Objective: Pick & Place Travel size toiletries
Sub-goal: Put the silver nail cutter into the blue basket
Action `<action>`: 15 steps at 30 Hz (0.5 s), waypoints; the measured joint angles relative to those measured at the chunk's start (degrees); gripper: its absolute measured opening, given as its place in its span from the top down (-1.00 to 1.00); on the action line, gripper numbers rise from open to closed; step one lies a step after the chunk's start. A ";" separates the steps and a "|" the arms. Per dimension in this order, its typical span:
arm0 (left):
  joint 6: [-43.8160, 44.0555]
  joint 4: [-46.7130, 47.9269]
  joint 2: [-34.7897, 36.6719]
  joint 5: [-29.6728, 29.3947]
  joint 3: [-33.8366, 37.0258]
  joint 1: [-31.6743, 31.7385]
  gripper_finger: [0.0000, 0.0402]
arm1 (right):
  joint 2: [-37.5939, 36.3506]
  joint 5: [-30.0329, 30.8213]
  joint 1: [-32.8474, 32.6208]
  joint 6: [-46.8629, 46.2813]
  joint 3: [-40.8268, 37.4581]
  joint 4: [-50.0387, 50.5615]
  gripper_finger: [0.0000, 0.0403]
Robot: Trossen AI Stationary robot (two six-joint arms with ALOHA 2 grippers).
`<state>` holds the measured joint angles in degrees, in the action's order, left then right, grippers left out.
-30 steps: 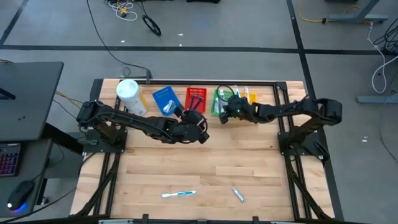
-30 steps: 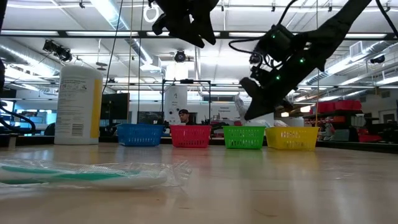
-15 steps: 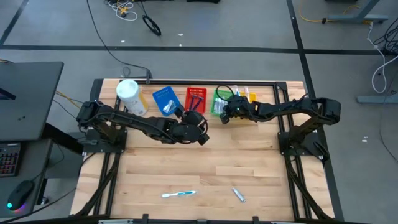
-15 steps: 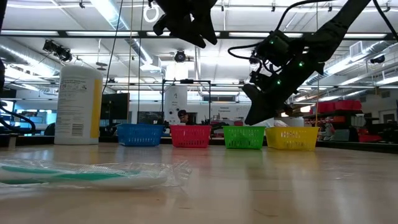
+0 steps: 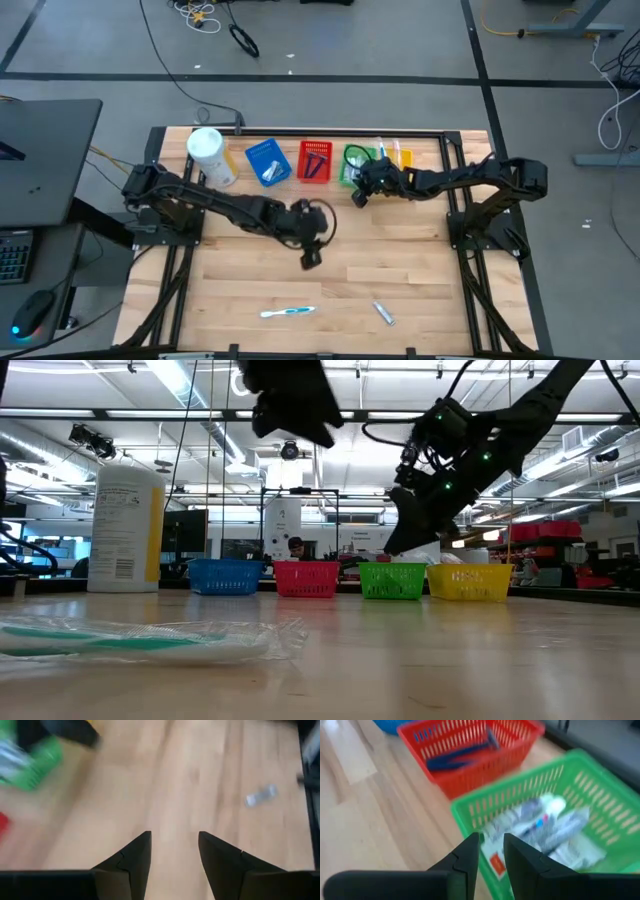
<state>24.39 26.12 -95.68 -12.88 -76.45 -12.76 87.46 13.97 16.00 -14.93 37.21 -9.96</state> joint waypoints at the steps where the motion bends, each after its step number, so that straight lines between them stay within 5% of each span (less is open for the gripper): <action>1: 0.02 0.82 0.00 0.86 0.46 -0.73 0.15 | -0.01 1.45 -0.61 0.90 0.00 -1.13 0.51; 6: 1.73 1.20 -0.02 2.05 4.56 -5.06 0.15 | -0.02 3.57 -4.29 5.86 0.00 -8.24 0.51; 15: 5.20 -0.61 -0.02 2.08 12.18 -13.98 0.15 | -0.04 -11.23 -12.98 15.69 0.02 -19.54 0.51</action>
<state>29.59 25.51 -95.70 -10.81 -64.27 -26.74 87.42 2.74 3.01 0.77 37.23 -29.50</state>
